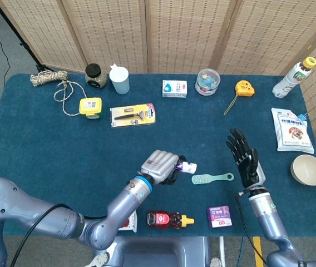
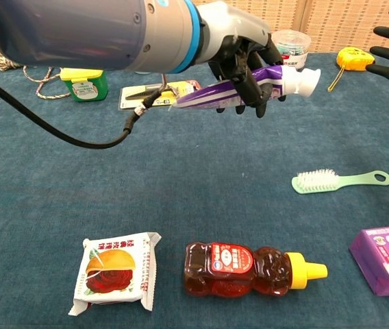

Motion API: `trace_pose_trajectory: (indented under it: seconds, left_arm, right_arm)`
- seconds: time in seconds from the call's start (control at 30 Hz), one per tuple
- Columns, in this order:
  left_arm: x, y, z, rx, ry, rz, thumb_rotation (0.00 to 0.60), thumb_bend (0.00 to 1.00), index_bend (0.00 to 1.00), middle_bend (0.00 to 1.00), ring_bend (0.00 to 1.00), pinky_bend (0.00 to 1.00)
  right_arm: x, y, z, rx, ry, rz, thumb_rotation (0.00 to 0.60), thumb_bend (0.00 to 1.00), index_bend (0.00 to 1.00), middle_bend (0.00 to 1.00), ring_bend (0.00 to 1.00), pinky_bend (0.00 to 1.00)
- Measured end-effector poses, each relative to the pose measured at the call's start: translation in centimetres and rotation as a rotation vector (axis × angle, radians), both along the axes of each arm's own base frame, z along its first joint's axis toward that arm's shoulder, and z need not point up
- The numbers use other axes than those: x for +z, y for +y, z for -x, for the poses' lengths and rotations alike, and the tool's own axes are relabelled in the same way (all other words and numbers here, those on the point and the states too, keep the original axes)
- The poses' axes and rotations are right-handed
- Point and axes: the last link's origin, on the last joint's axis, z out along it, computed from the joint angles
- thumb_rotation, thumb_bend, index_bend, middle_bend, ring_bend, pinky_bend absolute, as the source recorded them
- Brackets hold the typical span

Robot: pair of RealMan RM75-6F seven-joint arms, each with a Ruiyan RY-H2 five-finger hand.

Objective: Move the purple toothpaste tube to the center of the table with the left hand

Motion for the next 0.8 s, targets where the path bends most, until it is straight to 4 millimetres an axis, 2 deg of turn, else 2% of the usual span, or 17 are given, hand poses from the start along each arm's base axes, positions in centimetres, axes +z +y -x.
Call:
trace_pose_trajectory:
  seconds: [0.3,0.8]
  left_arm:
    - [-0.5,-0.1,-0.9,-0.008,0.008,-0.007,0.600,1.00,0.48,0.48,0.47,0.55]
    - [0.2,0.4,0.0,0.018,0.011,-0.038,0.600,1.00,0.48,0.48,0.47,0.55]
  right_arm:
    - [-1.0,-0.2,-1.8,0.014,0.001,0.000,0.074,0.00,0.00,0.00,0.00,0.00]
    - [-3.4,-0.7,-4.8,0.033,0.032,0.001,0.072,0.00,0.00,0.00,0.00,0.00]
